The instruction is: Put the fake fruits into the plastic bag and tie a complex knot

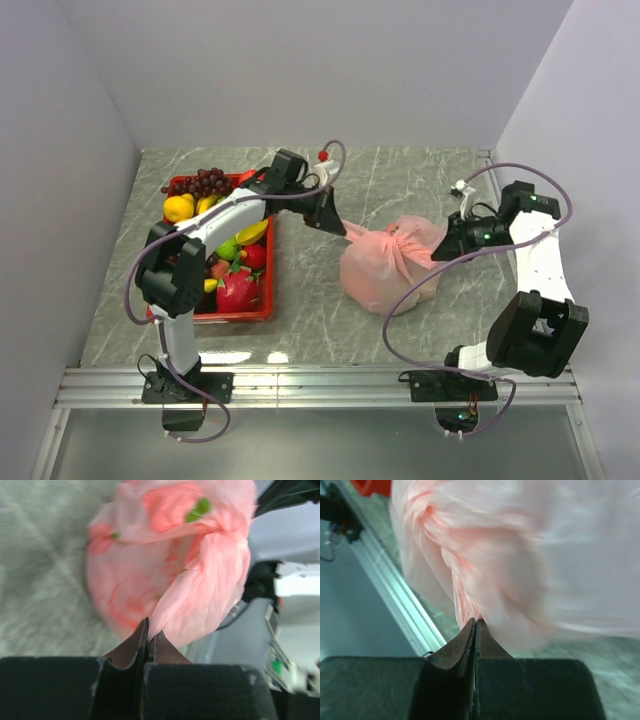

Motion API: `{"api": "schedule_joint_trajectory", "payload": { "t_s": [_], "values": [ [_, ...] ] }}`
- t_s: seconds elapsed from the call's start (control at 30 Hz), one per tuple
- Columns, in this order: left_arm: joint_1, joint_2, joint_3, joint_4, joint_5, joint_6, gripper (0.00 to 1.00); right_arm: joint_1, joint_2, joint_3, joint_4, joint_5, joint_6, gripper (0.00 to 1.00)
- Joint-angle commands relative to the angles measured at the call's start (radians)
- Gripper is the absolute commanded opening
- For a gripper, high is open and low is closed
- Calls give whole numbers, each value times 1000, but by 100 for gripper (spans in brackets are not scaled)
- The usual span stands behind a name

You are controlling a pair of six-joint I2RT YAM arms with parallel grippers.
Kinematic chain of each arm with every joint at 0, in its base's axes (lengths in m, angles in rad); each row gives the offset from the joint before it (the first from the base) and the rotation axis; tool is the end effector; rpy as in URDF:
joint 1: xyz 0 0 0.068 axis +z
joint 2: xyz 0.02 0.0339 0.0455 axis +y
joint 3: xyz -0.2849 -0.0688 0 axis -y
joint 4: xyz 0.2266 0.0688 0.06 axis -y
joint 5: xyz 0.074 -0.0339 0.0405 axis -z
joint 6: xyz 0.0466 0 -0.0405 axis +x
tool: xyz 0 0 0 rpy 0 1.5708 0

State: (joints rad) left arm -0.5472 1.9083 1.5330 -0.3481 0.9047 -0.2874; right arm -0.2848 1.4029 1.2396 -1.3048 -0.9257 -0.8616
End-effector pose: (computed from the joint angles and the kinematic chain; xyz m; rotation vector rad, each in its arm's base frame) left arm 0.3432 -0.2520 0.2870 0.8051 2.2357 -1.4555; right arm 0.2179 -0.0250 0.3153 -0.7402 2.2791 0.9375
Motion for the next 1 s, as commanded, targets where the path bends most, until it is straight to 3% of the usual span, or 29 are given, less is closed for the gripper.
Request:
{"api": "schedule_joint_trajectory", "payload": {
  "t_s": [0.0,0.2,0.37,0.5,0.6,0.63,0.8,0.97],
  "values": [
    [67,-104,-40,23,-190,31,0,-83,-16,46,-84,145,-77,0],
    [150,-140,-108,-31,-426,131,0,-247,-12,-15,21,353,-152,0],
    [197,-120,-108,-57,-472,172,0,-336,-1,-72,94,439,-198,0],
    [197,-100,-108,-38,-512,218,0,-335,1,-103,140,449,-175,0],
    [197,-77,-64,-61,-459,261,0,-326,13,-109,159,438,-134,0],
    [193,-81,-47,-68,-393,277,0,-326,21,-64,141,401,-126,0],
    [188,-126,68,-14,-349,277,0,-327,54,147,38,327,-65,0],
    [207,-60,98,-100,-360,335,0,-330,90,90,116,384,-66,0]
  ]
}}
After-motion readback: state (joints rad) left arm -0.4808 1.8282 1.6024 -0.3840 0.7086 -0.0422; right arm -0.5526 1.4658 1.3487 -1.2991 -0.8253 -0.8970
